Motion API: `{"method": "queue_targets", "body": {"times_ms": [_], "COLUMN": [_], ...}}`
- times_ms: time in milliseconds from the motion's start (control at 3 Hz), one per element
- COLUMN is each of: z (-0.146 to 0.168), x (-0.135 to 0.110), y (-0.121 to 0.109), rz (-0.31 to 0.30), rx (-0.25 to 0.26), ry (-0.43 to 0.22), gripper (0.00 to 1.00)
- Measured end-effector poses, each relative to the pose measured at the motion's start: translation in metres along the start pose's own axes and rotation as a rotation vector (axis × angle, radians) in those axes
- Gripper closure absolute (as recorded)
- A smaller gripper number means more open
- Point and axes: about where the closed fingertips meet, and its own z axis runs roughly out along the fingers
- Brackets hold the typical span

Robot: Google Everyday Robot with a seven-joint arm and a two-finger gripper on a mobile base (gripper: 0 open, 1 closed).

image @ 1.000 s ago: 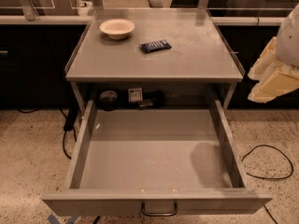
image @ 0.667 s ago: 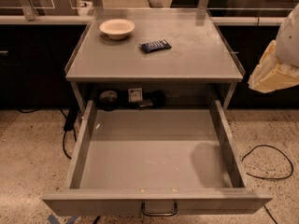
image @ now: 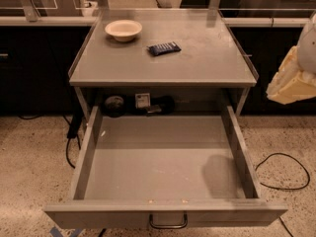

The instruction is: Close top drawer

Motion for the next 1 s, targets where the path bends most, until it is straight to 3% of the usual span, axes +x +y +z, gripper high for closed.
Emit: {"method": "queue_targets", "body": {"times_ms": [667, 1000], "z": [0.003, 0.024], "x": [0.033, 0.046], "y": [0.049, 0.070], "rz": [0.069, 0.093], "rx": [-0.042, -0.083], "ry": [0.060, 0.054], "gripper": [1.00, 1.00]}}
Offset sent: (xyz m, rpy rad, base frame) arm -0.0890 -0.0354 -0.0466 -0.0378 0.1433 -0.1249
